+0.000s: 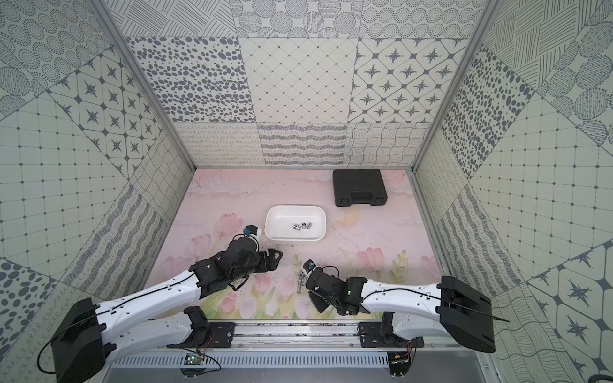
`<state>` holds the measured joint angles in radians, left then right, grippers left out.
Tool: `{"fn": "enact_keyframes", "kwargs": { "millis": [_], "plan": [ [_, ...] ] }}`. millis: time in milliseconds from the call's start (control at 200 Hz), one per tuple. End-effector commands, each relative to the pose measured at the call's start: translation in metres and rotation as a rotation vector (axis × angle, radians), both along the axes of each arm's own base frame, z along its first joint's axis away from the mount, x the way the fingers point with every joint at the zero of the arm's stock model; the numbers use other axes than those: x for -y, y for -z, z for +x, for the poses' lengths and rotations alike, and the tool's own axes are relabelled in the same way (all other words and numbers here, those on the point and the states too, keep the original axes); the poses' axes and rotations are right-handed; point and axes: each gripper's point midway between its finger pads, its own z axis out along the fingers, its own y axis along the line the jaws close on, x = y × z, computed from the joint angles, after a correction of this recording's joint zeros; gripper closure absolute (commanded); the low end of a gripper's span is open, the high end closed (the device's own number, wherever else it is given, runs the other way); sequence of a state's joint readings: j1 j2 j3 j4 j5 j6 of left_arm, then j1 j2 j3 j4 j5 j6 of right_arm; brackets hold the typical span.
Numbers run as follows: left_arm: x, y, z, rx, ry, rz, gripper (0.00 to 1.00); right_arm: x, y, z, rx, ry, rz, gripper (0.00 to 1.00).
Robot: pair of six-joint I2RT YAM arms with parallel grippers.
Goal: Put the socket on the desktop into the storage box
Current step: Pick up the socket head from the center of the board.
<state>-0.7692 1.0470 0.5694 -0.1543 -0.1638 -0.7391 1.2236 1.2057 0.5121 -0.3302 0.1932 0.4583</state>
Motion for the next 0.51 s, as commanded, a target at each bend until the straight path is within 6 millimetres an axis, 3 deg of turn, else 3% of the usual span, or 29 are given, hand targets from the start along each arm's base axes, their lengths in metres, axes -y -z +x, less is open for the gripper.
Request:
{"fn": "enact_keyframes", "kwargs": {
  "millis": [0, 90, 150, 500],
  "plan": [
    [-0.001, -0.003, 0.002, 0.006, -0.011, 0.008, 0.10, -0.016, -0.006, 0.002, 0.029, -0.029, 0.027, 0.59],
    [-0.001, -0.004, 0.002, 0.008, -0.013, 0.004, 0.10, -0.017, 0.004, -0.002, 0.020, -0.047, -0.004, 0.59],
    [-0.002, -0.004, 0.002, 0.008, -0.012, 0.005, 0.10, -0.026, -0.002, 0.001, 0.029, -0.048, 0.002, 0.60],
    [-0.003, -0.008, 0.001, 0.016, -0.016, -0.003, 0.10, -0.025, 0.006, 0.002, 0.038, -0.039, -0.046, 0.67]
  ]
}}
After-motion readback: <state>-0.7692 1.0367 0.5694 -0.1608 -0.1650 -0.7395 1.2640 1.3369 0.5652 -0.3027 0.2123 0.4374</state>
